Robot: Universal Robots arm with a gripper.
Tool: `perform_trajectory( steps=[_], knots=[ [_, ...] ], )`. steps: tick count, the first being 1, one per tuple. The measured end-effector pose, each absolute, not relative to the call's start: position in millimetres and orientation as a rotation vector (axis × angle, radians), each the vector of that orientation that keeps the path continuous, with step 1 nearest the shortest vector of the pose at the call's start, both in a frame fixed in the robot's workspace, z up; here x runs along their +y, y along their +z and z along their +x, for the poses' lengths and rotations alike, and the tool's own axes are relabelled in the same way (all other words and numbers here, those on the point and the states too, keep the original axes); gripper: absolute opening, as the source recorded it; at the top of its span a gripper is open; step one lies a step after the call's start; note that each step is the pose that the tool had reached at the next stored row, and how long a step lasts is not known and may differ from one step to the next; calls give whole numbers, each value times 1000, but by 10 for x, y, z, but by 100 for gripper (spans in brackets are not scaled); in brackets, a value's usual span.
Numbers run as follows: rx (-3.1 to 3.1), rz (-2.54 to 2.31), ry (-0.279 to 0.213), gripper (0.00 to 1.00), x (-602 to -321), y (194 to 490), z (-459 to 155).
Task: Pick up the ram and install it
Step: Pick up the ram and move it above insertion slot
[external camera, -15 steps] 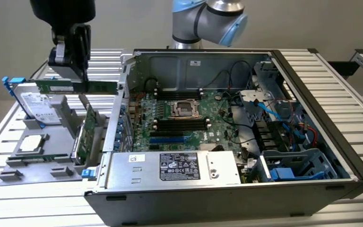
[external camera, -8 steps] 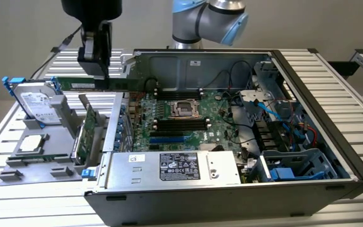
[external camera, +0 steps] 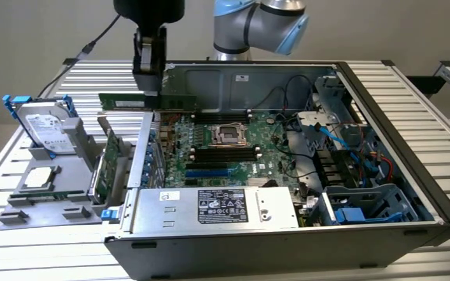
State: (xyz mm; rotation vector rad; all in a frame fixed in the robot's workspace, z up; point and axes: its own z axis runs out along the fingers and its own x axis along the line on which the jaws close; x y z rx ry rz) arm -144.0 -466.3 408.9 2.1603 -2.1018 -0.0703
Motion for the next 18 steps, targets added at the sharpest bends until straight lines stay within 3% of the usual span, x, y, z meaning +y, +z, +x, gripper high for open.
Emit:
perform_trajectory(
  steps=[18],
  knots=[
    [-2102,2160,-70,14,-4483,3955,-626]
  ],
)
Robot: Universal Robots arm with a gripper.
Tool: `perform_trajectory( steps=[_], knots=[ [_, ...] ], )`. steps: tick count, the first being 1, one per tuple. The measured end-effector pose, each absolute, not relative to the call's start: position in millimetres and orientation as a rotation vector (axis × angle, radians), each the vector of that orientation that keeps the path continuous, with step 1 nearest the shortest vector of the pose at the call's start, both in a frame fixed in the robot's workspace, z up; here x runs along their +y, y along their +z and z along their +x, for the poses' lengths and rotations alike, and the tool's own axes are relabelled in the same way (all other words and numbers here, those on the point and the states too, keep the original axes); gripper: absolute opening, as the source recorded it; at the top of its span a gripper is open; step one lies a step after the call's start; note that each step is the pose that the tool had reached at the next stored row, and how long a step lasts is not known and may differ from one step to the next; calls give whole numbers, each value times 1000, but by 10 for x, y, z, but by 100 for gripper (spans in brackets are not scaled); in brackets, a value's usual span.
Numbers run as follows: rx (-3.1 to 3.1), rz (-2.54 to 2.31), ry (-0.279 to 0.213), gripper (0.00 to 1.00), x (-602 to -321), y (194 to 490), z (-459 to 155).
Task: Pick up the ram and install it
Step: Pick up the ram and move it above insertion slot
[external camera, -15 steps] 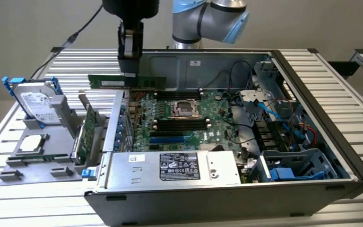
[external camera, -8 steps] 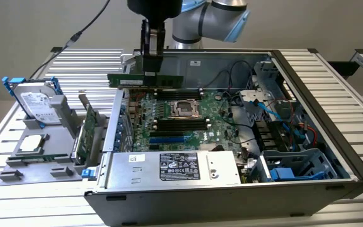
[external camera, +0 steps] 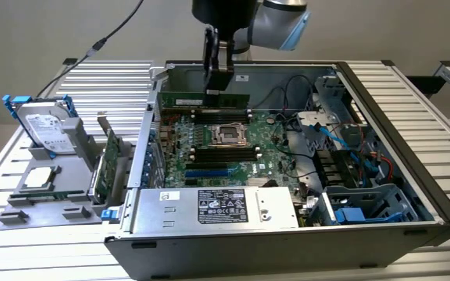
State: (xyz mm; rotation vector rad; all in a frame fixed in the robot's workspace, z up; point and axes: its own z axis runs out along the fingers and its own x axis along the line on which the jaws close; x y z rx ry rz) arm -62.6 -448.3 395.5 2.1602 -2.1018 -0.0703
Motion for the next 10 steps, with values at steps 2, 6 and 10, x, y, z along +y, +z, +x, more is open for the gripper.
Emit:
perform_trajectory(
  steps=[2,6,10],
  knots=[
    [-2102,2160,-70,14,-4439,3919,-554],
    [-2103,2162,-73,14,-4376,3848,-474],
    [-2108,2168,-85,14,-4334,3800,-429]
  ],
)
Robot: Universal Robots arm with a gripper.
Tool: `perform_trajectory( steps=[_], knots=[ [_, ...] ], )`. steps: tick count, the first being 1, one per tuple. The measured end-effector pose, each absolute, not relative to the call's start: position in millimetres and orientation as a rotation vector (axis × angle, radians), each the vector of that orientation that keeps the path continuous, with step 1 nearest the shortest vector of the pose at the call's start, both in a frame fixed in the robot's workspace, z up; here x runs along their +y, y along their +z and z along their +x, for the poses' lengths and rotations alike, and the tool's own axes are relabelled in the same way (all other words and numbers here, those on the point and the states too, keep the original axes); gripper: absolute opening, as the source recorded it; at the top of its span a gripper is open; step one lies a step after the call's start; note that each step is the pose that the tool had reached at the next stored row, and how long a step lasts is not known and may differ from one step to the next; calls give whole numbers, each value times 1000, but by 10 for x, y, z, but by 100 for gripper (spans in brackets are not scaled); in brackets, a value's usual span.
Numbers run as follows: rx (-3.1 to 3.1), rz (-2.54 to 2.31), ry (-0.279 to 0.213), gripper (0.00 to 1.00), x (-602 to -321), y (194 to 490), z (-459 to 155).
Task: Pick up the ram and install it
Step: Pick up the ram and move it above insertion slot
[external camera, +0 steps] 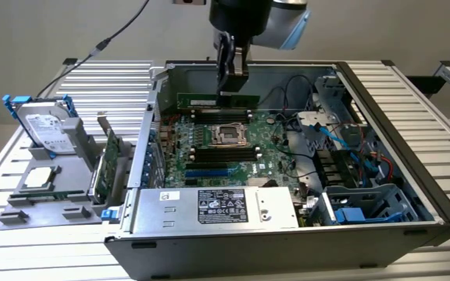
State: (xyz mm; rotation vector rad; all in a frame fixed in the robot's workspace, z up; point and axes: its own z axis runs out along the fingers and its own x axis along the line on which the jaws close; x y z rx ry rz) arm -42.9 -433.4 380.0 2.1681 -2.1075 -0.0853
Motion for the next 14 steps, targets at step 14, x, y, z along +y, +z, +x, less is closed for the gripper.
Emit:
perform_trajectory(
  steps=[14],
  knots=[
    [-2132,2199,-122,14,-4166,3742,-331]
  ],
)
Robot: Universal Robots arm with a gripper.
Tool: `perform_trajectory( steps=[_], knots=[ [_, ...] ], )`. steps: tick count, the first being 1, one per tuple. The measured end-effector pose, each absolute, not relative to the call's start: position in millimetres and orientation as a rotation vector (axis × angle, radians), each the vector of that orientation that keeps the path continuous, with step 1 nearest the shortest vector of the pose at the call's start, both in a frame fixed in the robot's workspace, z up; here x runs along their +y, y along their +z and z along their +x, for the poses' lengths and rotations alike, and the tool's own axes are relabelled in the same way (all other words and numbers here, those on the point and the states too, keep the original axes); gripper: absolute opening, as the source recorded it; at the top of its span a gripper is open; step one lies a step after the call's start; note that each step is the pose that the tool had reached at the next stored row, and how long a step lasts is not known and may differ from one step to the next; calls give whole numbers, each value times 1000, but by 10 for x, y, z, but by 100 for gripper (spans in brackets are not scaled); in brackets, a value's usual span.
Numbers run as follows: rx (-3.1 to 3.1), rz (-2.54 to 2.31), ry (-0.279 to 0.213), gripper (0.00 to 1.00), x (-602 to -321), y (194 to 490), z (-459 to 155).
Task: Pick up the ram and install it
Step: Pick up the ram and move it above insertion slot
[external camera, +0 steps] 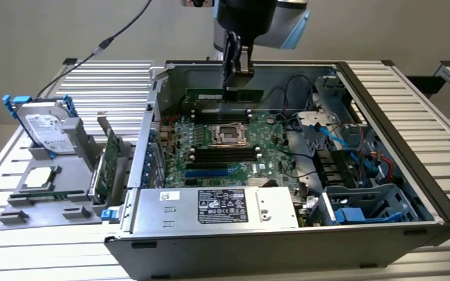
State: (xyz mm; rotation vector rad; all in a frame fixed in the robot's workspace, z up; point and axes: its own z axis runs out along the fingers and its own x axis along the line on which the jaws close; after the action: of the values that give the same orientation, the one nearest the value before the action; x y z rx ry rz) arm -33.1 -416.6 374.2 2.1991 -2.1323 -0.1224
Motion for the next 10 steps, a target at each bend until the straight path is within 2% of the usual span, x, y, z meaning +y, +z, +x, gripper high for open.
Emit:
perform_trajectory(
  steps=[10],
  knots=[
    [-2151,2219,-102,14,-4060,3731,-275]
  ],
)
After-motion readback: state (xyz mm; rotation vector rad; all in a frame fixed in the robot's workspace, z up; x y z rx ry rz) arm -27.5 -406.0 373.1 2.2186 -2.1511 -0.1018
